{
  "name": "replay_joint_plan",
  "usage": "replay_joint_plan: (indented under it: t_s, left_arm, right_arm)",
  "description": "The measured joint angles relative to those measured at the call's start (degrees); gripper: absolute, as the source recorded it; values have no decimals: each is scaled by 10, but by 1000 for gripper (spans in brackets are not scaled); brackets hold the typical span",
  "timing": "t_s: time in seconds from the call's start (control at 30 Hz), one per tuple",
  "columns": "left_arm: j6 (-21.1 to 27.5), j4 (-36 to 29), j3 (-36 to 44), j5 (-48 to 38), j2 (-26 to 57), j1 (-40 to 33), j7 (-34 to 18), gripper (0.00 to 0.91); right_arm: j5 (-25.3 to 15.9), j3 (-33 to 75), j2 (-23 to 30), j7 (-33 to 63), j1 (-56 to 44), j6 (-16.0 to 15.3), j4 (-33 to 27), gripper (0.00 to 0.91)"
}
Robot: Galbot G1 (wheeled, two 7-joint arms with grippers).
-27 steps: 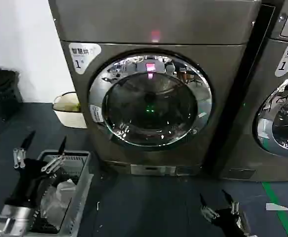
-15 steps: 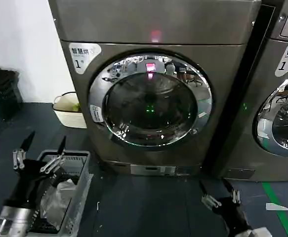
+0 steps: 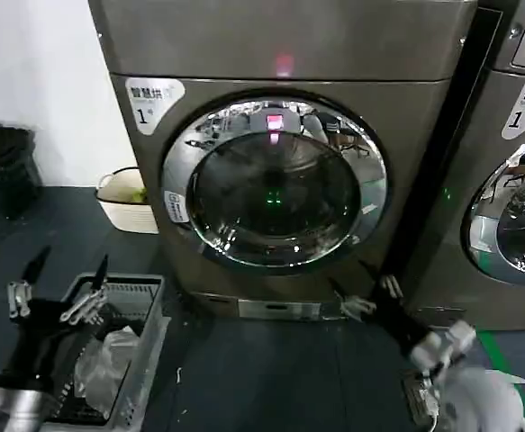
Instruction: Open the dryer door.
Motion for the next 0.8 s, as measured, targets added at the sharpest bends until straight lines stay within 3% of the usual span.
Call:
replay_joint_plan:
  t_s: [0.27, 0.33, 0.43, 0.8]
  left_arm:
    - [7, -12, -4, -5, -12, 13, 2, 907]
    - [7, -14, -5, -8, -12, 15, 2, 907]
    - [12, -16, -7, 3, -14, 18, 10, 907]
    - [16, -36, -8, 6, -17, 36, 21, 907]
  right_arm:
    - [-4, -136, 2, -60, 147, 7, -82, 907]
    - [-25, -171, 13, -62, 185, 16, -111, 907]
    - [-43, -216, 39, -67, 238, 18, -158, 907]
    - [-48, -302, 159, -106, 380, 39, -338, 907]
